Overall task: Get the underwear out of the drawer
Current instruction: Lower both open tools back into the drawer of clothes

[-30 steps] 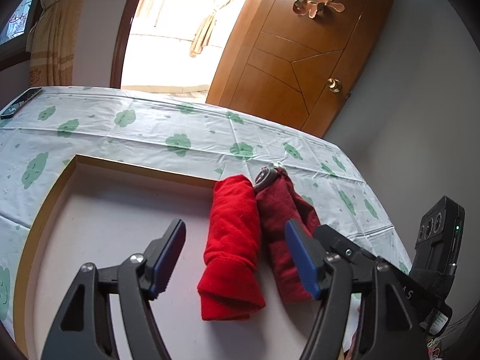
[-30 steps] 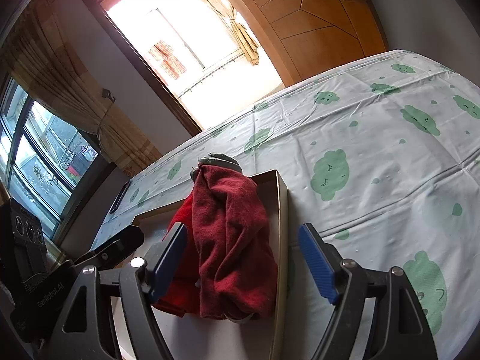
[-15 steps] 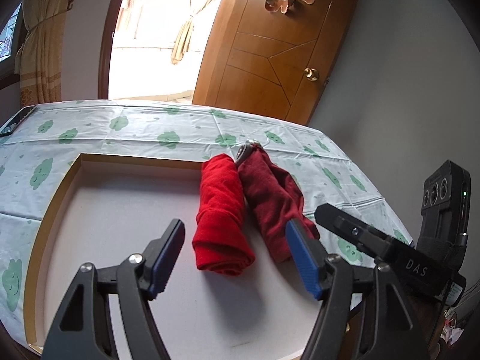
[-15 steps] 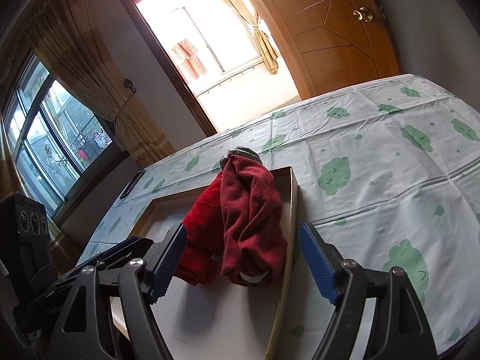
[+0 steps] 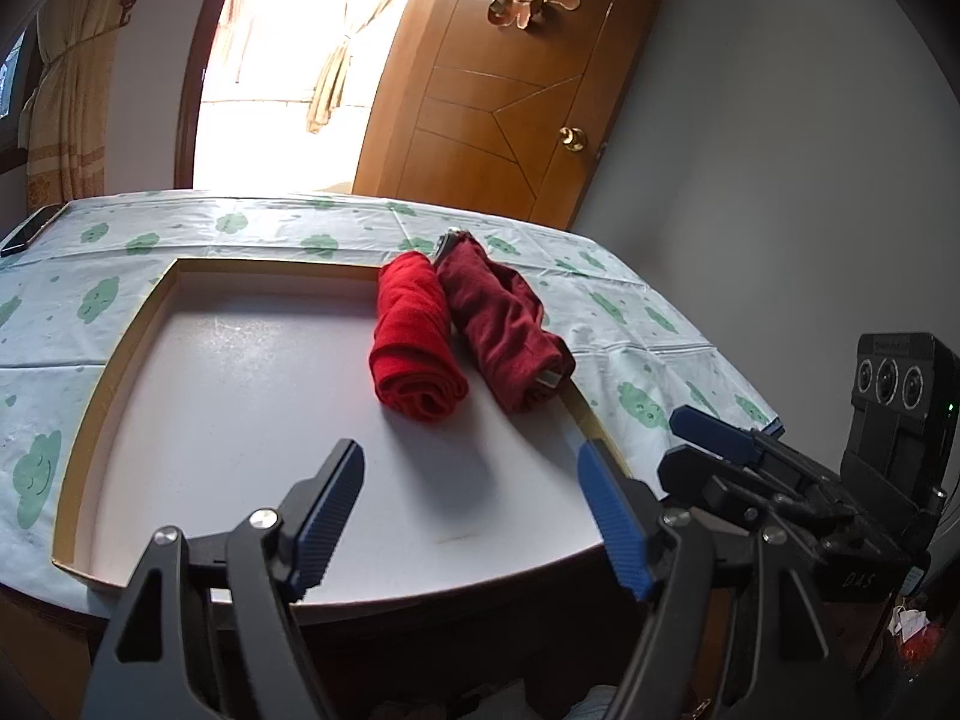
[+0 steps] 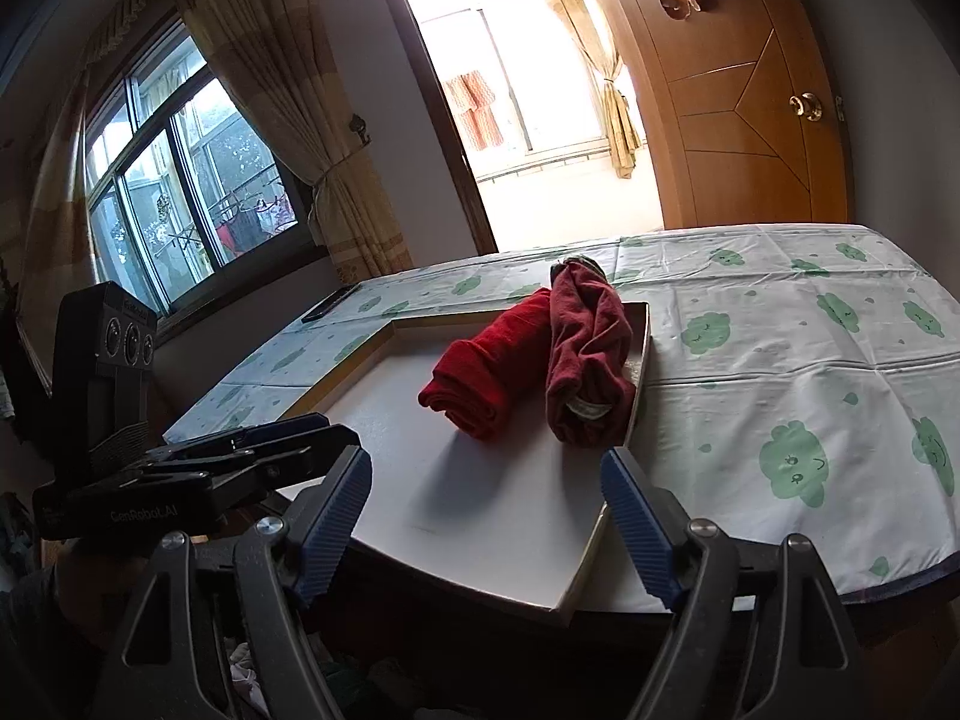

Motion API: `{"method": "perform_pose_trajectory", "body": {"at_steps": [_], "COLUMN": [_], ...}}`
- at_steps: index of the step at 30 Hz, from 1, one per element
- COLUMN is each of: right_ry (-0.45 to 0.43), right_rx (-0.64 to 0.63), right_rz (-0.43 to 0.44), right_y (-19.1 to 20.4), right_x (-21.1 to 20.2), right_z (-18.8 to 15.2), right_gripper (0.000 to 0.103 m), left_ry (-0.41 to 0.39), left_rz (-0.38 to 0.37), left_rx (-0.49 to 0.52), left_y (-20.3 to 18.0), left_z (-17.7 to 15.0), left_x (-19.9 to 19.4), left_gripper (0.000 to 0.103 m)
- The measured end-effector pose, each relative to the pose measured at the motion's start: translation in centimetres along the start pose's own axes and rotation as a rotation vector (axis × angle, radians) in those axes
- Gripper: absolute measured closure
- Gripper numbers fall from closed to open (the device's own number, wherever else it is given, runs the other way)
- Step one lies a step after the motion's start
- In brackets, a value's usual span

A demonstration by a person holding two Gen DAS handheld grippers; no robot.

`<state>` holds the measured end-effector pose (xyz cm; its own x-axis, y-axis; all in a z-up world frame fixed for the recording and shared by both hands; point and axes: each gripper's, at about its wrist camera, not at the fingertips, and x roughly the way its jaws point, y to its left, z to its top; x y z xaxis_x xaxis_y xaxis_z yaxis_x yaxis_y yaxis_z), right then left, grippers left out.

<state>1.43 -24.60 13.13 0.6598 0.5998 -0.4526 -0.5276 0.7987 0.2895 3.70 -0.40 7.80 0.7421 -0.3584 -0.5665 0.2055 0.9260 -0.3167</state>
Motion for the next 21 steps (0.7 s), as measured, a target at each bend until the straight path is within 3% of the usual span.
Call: {"method": "perform_pose_trajectory", "body": {"at_steps": [11, 21], "right_ry": [0.062, 0.175], "right_rx": [-0.165, -0.322], "right_rz": [0.045, 0.061], "right_y": [3.5, 5.0], "right_x": [-2.8, -4.4], "right_z": [-5.5, -10.5], "right_gripper": [0.021, 0.021], "left_ry": [0.051, 0.083], "left_rz": [-0.026, 0.029], "left_rx": [0.011, 0.027], "left_y": [1.5, 3.5], "left_z": [-5.5, -10.2], "left_x": [-2.7, -4.5], "left_gripper": [0.028, 0.028]}}
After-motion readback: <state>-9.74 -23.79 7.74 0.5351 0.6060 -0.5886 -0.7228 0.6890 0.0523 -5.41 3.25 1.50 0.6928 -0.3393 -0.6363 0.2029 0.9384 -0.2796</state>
